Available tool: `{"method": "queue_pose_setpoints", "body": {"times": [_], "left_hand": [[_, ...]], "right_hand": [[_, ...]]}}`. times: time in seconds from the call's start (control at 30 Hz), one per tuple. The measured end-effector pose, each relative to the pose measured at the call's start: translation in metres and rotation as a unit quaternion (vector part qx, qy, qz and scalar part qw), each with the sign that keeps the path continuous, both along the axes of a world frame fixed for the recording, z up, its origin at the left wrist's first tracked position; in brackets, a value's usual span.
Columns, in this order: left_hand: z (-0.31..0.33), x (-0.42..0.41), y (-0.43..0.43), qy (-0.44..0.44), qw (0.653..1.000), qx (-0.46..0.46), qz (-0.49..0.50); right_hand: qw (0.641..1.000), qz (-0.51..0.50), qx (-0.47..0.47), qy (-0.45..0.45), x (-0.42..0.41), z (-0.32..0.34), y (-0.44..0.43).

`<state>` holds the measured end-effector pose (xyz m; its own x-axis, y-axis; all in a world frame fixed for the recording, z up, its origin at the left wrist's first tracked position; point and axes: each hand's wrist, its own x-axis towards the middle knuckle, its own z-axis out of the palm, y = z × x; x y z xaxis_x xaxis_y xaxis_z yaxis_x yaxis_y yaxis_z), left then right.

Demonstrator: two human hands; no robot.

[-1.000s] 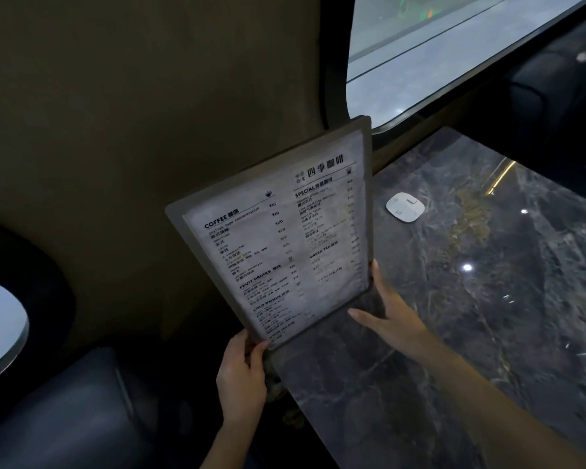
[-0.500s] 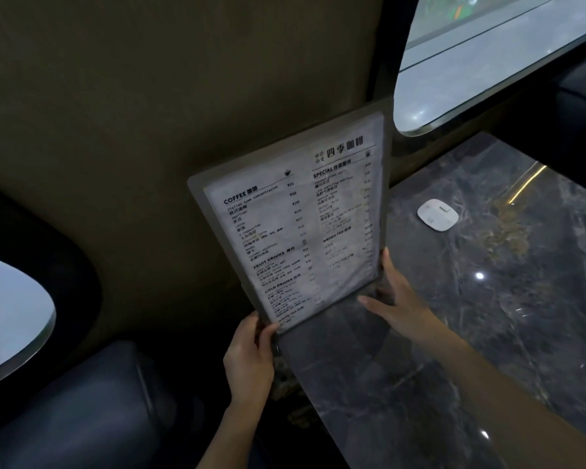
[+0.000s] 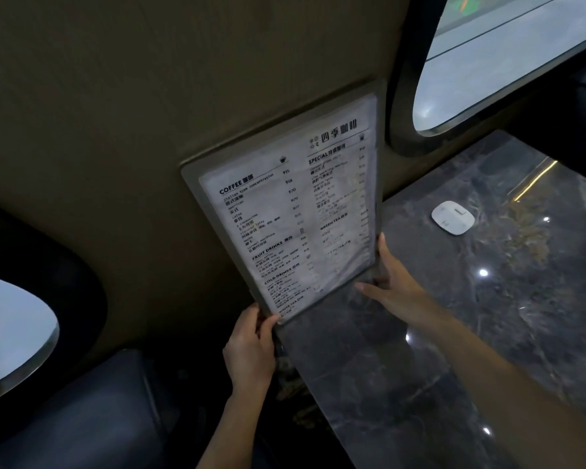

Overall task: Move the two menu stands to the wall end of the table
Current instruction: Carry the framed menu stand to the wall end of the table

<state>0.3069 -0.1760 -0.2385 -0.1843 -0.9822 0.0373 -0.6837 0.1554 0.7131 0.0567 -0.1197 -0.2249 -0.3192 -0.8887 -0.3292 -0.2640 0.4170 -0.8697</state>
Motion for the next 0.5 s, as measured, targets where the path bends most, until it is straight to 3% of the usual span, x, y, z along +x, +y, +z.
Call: {"method": "queue_pose_setpoints", "body": {"times": [0.13,0.37,0.5], "left_hand": [[-0.001,-0.002,0.002,-0.004,1.0,-0.02,0.004],[0.0,0.001,0.003,-0.029,0.999,0.024,0.017],[0.003,0.01,-0.005,-0.112,0.99,0.086,-0.005]], "right_hand": [[1.0,-0.004,-0.014,0.007,-0.001,-0.002,0.0],[0.999,-0.04,-0.006,-0.016,0.0,-0.006,0.011],[0.999,-0.042,0.027,0.011,-0.002,-0.008,0.028]]}}
